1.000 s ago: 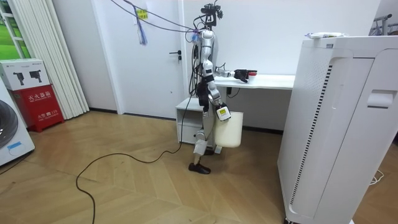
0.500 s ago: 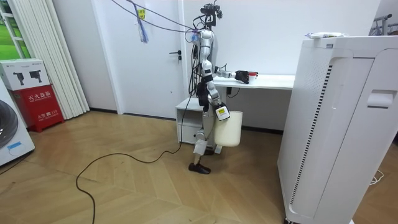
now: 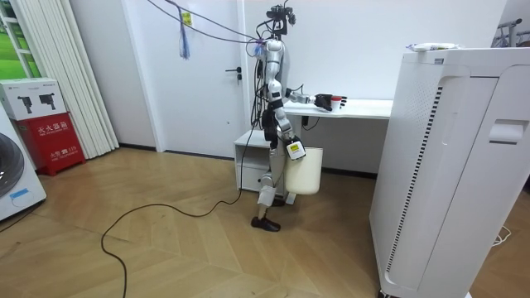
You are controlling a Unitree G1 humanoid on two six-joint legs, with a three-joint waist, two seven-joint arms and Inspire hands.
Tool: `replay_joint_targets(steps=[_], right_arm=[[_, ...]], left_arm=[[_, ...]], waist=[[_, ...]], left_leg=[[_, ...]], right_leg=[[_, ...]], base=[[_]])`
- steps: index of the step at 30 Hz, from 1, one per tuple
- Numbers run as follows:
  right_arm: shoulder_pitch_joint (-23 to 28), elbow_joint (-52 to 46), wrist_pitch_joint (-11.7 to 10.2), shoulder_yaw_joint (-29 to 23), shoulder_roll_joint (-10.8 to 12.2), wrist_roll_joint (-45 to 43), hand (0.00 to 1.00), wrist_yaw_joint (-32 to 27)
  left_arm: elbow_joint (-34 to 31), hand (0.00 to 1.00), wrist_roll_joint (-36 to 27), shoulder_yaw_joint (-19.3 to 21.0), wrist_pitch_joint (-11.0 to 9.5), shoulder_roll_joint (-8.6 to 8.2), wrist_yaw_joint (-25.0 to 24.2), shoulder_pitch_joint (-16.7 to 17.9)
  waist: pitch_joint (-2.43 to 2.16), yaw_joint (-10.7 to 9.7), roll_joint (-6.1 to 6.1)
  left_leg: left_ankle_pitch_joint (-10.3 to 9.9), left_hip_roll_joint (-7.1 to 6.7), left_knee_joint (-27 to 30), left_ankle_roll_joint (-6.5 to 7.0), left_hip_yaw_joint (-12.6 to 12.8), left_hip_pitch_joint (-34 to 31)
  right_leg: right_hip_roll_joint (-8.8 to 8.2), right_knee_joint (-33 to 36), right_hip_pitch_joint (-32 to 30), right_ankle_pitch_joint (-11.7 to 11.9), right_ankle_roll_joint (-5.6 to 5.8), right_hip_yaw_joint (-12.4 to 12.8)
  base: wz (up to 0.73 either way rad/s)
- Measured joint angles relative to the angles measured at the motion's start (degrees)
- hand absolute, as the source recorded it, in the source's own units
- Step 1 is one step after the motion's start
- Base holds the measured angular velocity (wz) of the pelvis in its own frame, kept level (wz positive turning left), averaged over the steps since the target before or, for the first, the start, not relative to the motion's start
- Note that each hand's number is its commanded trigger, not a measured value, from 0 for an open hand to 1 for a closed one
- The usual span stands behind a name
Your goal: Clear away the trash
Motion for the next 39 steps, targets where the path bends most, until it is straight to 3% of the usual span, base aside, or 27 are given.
replay_joint_targets(steps=[10, 11, 13, 14, 19, 31, 39], right_arm=[[-0.09, 0.08, 0.04, 1.67, 0.44, 0.01, 1.00, 0.64], [-0.13, 0.08, 0.04, 1.67, 0.46, 0.00, 1.00, 0.71], [-0.19, 0.08, 0.04, 1.65, 0.46, 0.00, 1.00, 1.02], [-0.16, 0.08, 0.04, 1.64, 0.46, 0.01, 1.00, 1.02], [-0.08, 0.02, 0.04, 1.66, 0.46, 0.03, 1.00, 1.02], [-0.09, 0.02, 0.04, 1.70, 0.45, 0.07, 1.00, 1.04], [-0.34, 0.02, 0.57, 1.65, 0.49, 0.26, 1.00, 1.05]], left_arm=[[0.00, 0.00, -2.12, -1.64, 1.38, -0.33, -2.47, -1.94], [0.00, 0.24, -2.12, -1.65, 1.38, -0.47, -2.65, -1.94], [0.00, 0.93, -2.12, -1.65, 1.44, -0.85, -3.32, -1.94], [0.01, 1.00, -2.10, -1.78, 1.44, -1.17, -3.55, -1.97], [0.01, 1.00, -2.14, -2.20, 1.87, -2.26, -4.07, -2.18], [0.03, 1.00, -2.21, -2.57, 3.74, -2.30, -3.69, -3.10], [0.17, 1.00, -4.51, -3.37, 3.91, -2.36, -3.74, -3.09]], waist=[[0.01, -0.57, 0.62], [0.02, -0.74, 0.63], [0.02, -1.36, 0.63], [0.02, -1.48, 0.64], [0.01, -1.61, 0.67], [0.02, -1.61, 0.86], [0.04, -1.64, 0.88]], left_leg=[[0.00, 0.31, 0.08, 0.00, 0.55, 0.21], [0.00, 0.31, 0.08, 0.00, 0.55, 0.21], [0.00, 0.31, 0.08, -0.01, 0.57, 0.21], [0.00, 0.31, 0.08, -0.01, 0.59, 0.22], [0.00, 0.29, 0.13, -0.01, 0.52, 0.23], [0.00, 0.30, 0.10, -0.01, 0.54, 0.25], [0.00, 0.34, 0.00, -0.01, 0.65, 0.27]], right_leg=[[0.03, 0.67, 0.00, 0.00, 0.00, -0.07], [0.03, 0.68, 0.00, 0.00, 0.00, -0.08], [0.04, 0.71, -0.01, 0.00, 0.00, -0.07], [0.04, 0.70, -0.01, 0.00, 0.00, -0.06], [0.05, 0.68, 0.01, 0.00, 0.00, -0.04], [0.05, 0.65, 0.04, 0.00, 0.00, 0.08], [0.07, 0.66, -0.03, 0.00, 0.00, 0.05]], base=[[-0.02], [0.00], [0.00], [0.00], [0.00], [0.00], [0.00]])
